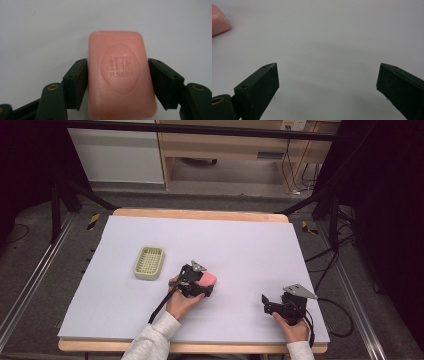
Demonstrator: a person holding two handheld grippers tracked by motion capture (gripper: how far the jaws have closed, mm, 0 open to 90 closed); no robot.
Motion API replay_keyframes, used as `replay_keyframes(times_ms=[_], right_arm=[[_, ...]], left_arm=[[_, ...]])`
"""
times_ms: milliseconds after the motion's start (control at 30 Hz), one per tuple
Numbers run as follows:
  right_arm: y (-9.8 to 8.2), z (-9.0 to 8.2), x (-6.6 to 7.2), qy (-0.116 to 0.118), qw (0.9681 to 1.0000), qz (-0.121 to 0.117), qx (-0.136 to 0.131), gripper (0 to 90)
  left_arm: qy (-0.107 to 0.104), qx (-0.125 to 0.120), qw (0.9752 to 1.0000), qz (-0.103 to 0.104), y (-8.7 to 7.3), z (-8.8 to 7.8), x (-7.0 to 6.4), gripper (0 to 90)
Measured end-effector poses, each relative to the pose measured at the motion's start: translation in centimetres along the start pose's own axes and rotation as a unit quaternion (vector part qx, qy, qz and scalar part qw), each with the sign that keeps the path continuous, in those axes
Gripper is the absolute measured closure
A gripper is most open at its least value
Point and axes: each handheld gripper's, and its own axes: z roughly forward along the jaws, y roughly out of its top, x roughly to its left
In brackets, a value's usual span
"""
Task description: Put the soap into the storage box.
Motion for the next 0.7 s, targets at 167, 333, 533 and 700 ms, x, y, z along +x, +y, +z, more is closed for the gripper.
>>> replay_keyframes(times_ms=[167,333,533,700], right_arm=[[0.00,0.02,0.00,0.001,1.0000,0.000,0.001,4.6],[0.01,0.01,0.03,0.003,1.0000,0.002,0.002,4.6],[0.01,0.00,0.05,0.003,1.0000,0.001,0.003,4.7],[0.01,0.02,0.05,0.003,1.0000,0.001,0.004,4.7]], left_arm=[[0.006,0.011,0.9999,0.008,0.16,0.45,-0.15,32.4],[0.007,0.013,0.9999,0.007,0.33,0.52,-0.13,33.8],[0.009,0.015,0.9998,0.008,0.33,0.48,-0.12,36.4],[0.007,0.021,0.9997,0.013,0.42,0.42,-0.08,36.7]])
